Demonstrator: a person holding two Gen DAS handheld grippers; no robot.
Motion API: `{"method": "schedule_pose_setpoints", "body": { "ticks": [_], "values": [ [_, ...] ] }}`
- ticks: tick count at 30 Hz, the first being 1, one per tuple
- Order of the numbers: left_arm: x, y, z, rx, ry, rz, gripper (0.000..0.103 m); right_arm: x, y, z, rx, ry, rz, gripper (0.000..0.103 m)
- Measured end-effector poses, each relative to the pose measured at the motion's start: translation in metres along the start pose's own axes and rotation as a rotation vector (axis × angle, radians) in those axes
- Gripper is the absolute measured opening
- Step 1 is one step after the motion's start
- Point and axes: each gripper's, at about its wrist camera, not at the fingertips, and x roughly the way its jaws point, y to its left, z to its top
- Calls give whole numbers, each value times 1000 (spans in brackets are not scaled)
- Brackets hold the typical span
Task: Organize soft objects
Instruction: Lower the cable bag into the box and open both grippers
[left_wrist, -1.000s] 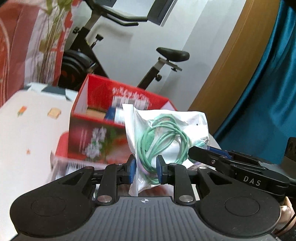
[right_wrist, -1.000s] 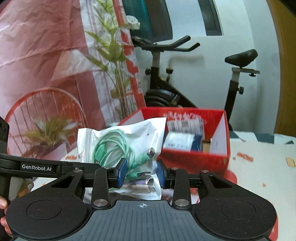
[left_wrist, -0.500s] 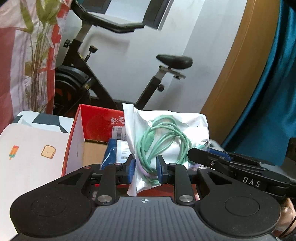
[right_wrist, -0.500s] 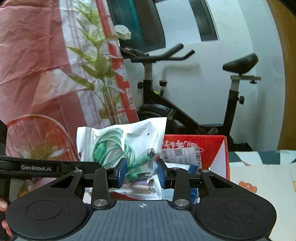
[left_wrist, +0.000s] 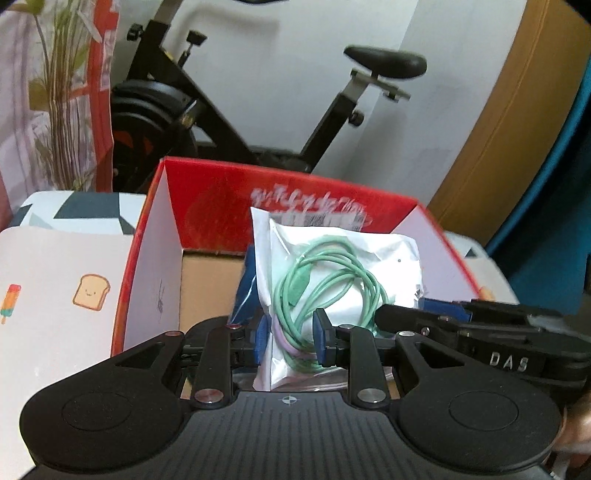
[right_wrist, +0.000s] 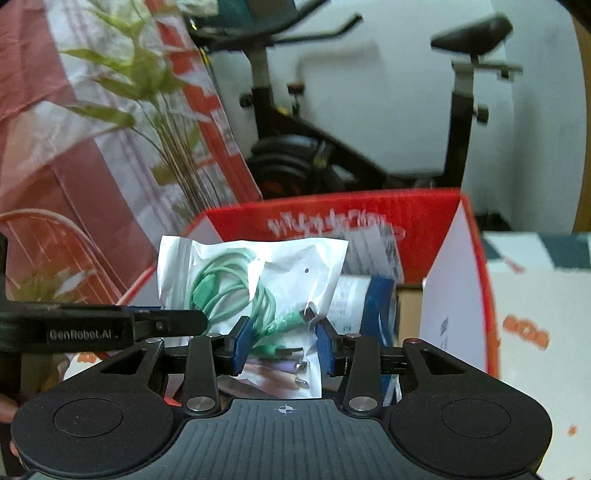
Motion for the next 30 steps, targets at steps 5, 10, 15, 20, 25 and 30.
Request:
{"method": "schedule_pose_setpoints", "body": {
  "ticks": [5, 10, 15, 20, 25, 30],
  "values": [
    [10, 9, 2, -11, 31, 23, 26, 20, -7, 2, 54, 61, -7, 38],
    [15, 8, -1, 3, 34, 32, 29, 26, -8, 3, 44, 84, -50, 40],
    [15, 6, -1, 20, 2, 64, 31, 24, -6, 2, 18, 72, -114, 55],
    [8, 4, -2, 32, -26, 86, 41, 13, 5, 2, -44, 41, -170, 73],
    [-10, 3, -4, 22, -60, 102, 65, -3, 15, 2, -65, 18, -206, 93],
    [-35, -5, -11, 26, -120, 121, 97, -24, 26, -2, -80, -1, -229, 103]
  ]
}}
